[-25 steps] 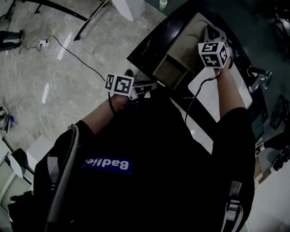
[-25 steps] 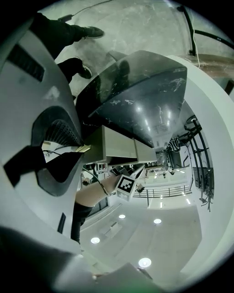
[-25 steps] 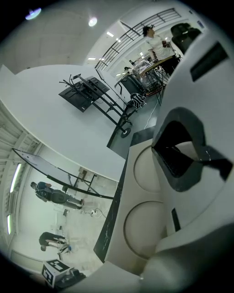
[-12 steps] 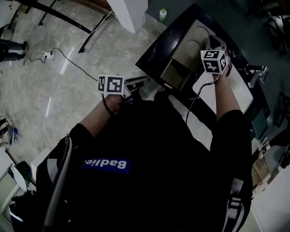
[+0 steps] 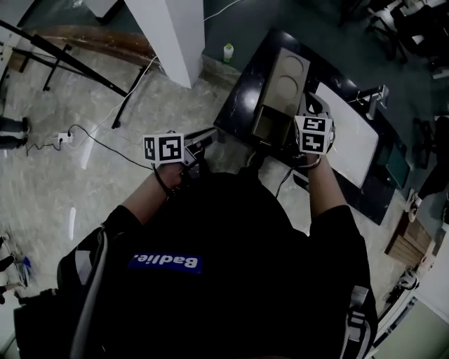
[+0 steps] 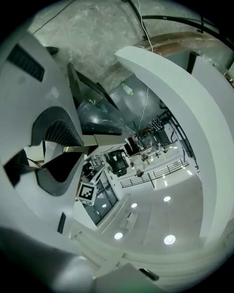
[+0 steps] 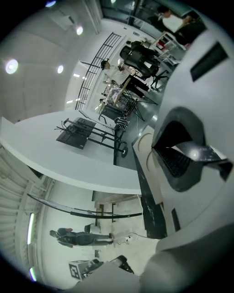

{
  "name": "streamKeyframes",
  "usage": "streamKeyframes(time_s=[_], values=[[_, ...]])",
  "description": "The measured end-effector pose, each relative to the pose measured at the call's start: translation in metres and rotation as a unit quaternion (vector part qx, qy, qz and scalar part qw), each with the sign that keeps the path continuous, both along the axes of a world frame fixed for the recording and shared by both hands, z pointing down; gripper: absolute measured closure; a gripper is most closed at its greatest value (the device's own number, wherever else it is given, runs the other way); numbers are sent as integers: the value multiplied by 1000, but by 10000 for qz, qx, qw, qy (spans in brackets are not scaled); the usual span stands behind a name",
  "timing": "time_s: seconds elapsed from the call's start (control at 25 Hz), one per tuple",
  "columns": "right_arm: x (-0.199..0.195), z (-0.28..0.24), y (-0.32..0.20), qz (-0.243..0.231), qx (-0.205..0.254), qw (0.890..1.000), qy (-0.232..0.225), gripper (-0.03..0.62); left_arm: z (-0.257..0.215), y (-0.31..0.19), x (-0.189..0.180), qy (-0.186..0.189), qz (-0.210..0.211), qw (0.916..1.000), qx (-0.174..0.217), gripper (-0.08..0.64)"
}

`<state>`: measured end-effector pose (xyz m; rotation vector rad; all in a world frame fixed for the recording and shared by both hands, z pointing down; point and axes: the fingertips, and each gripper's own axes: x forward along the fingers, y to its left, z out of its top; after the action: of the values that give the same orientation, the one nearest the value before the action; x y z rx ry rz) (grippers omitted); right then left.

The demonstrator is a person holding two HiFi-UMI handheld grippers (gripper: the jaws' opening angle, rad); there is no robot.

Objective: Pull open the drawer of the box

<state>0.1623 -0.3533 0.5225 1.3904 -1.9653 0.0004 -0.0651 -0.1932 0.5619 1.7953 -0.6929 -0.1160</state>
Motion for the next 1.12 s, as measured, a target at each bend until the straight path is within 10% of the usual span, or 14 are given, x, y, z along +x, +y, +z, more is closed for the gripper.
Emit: streamKeyframes(time_s=[0.4,0.68,1.12], values=[[-35,-46,120,280,71,9964,-797,592,-40,-8,26,445,586,9950,668,523],[-54,-60,175,-54,161,9887,-1487,592,-85,20,45,-76,538,9876,1475,523],[-5,-56,286,-30,120,9776,-2102,592,-96,124,131,-377,864,9850,1447,523]])
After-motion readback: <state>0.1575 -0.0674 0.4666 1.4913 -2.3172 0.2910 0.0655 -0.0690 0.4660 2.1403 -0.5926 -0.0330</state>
